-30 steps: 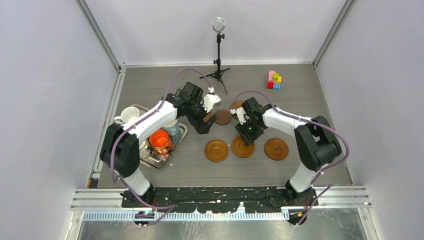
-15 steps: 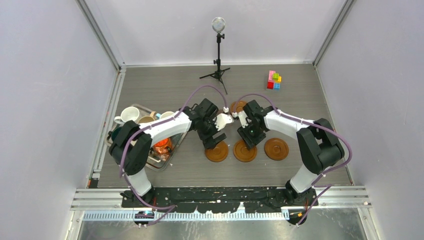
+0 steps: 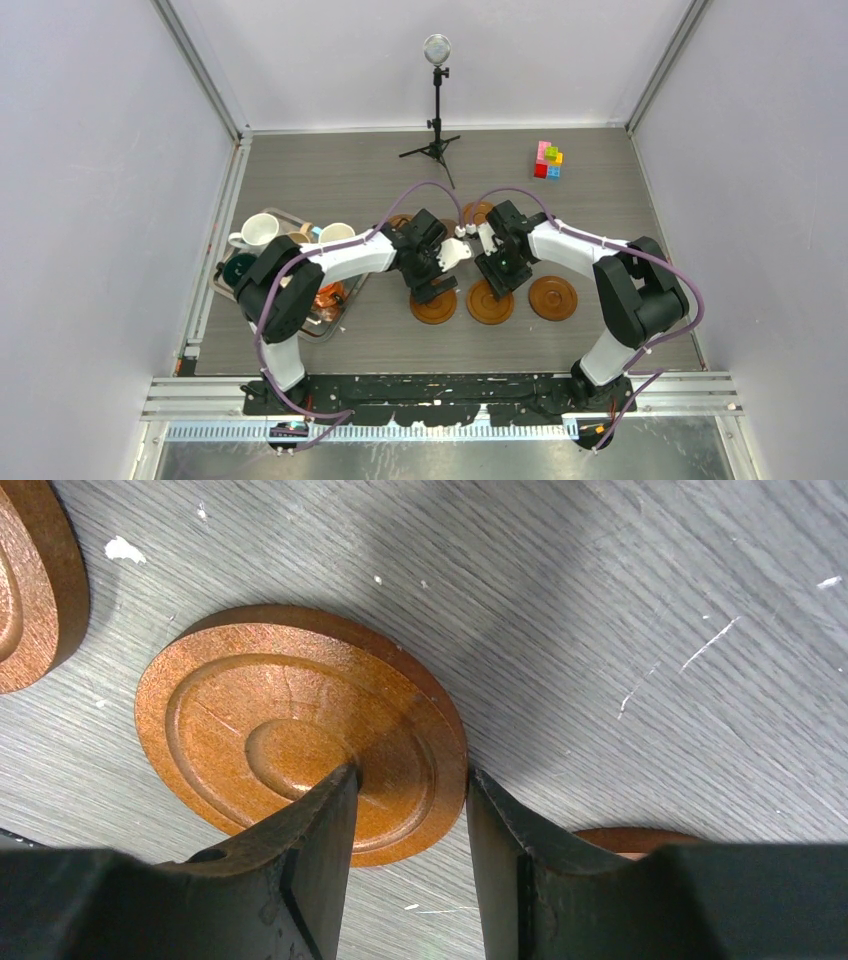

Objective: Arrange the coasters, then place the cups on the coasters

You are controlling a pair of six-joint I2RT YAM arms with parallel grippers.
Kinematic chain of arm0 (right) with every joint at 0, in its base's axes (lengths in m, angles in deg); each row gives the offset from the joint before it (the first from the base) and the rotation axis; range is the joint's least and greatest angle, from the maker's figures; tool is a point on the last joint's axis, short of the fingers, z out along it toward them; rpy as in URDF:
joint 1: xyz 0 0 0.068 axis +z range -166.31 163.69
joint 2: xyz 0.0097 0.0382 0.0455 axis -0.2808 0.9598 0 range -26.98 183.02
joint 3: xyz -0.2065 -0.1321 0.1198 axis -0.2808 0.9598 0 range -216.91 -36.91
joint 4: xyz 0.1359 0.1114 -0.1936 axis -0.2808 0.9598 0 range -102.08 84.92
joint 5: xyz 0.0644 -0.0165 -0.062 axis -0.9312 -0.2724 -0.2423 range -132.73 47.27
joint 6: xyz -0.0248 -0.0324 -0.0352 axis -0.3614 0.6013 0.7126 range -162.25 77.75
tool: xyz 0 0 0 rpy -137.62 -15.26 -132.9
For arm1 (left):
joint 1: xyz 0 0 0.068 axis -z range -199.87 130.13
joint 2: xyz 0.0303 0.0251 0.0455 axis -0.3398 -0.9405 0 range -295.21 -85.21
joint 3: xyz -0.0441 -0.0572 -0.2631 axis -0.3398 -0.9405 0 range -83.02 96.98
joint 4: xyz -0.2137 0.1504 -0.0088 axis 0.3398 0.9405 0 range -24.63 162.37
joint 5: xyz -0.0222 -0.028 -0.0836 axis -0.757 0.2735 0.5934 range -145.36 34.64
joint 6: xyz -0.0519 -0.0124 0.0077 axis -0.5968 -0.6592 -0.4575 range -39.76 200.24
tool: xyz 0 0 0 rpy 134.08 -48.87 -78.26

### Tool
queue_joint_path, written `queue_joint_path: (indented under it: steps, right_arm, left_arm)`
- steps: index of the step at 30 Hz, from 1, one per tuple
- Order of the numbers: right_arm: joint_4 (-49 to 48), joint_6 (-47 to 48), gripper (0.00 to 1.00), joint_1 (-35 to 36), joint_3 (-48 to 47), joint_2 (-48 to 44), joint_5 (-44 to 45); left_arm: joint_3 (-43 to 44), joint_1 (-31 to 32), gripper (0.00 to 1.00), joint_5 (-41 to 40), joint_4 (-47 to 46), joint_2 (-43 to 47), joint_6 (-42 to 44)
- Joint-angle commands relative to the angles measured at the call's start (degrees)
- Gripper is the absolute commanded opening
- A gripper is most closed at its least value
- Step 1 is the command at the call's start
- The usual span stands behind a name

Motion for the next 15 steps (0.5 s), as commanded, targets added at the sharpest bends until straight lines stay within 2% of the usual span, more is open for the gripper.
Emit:
queue_joint_path:
  steps: [1, 11, 15]
  right_arm:
    - [-0.81, -1.62, 0.49, 0.38, -0.29, -1.66, 0.02]
    - [-1.65, -2.62, 0.49, 0.55, -0.81, -1.03, -0.84]
    - [-1.43, -2.89, 0.54, 0.62, -1.63, -1.46, -1.49]
  left_arm:
    - [-1.98, -0.06, 0.81, -1.72, -1.09, 1.44, 3.13]
    - [-6.31, -0.55, 0.79, -2.77, 0.42, 4.86, 5.30]
    - [-6.23, -0.76, 0.79, -2.83, 0.81, 5.80, 4.68]
